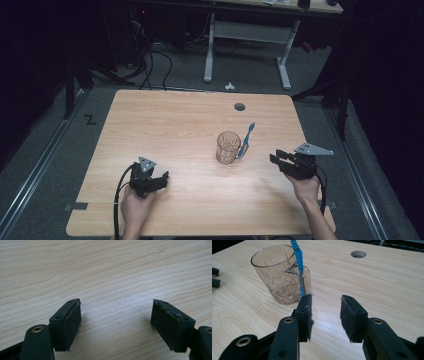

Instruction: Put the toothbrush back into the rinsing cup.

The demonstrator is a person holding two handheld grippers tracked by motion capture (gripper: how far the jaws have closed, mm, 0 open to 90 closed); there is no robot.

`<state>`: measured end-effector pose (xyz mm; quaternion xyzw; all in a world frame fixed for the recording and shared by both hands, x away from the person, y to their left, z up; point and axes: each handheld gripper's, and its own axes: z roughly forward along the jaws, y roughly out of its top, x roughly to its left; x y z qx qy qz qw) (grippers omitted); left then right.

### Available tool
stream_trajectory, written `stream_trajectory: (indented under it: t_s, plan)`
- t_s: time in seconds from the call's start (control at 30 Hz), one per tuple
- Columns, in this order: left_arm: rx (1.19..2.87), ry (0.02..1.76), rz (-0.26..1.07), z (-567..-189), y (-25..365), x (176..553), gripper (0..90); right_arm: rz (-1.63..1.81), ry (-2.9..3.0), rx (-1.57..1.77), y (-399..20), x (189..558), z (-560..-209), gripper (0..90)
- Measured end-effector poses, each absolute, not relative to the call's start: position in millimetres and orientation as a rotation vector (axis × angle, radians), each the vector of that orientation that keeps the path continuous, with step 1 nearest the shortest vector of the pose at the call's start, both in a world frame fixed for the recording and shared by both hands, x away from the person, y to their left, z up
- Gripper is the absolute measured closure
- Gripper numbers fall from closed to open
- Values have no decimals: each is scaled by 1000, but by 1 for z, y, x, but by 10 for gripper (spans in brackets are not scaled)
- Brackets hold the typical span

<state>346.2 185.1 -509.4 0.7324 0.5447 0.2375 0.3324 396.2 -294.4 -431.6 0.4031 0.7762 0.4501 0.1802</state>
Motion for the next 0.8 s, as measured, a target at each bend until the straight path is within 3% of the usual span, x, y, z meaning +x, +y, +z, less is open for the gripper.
stream_trajectory:
  t_s: [0.8]
  plan:
    - [1914,1423,621,-509,185,346,249,1217,2179,1218,-302,402,-453,621]
